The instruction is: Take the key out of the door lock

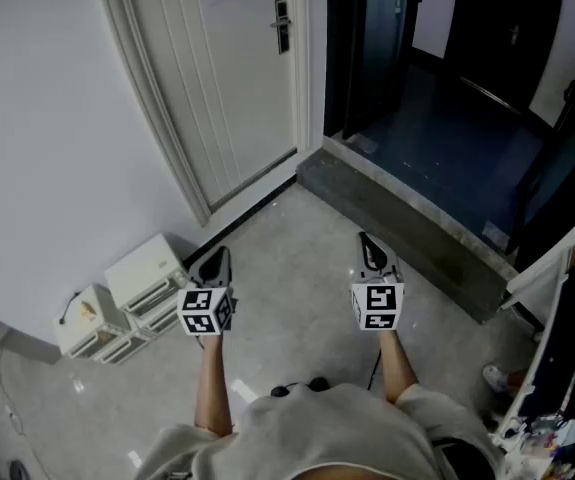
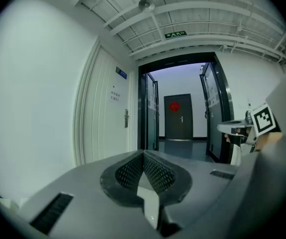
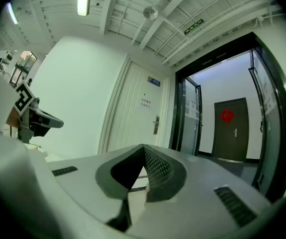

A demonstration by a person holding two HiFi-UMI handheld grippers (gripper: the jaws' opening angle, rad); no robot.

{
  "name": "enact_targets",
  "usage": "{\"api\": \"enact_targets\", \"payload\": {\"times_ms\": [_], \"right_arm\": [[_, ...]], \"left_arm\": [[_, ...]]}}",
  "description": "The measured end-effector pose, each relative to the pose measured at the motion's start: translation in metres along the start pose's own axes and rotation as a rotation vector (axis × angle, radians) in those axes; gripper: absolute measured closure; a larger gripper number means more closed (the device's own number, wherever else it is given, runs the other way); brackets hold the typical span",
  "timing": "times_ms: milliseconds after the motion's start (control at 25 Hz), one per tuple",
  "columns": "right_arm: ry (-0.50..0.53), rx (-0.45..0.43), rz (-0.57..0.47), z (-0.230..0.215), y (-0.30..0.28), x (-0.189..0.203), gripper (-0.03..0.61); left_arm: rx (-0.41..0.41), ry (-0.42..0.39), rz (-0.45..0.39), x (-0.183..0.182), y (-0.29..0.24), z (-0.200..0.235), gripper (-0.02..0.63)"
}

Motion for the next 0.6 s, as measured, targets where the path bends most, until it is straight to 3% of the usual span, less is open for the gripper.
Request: {"api": "enact_targets", "payload": {"times_ms": [600], "right_arm": [[-0.006, -0.023, -0.021, -0.023, 0.001, 0.009, 0.555]], "left_arm": [[-0.022, -0.011, 0.007, 0.002, -0.009, -0.024, 0.595]]}}
Point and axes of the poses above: the fingertips, and each gripper's own axes: y backward along the fingers, z to its left, x out of its underside, the point moved 4 cm from there along y, backward along the fingers
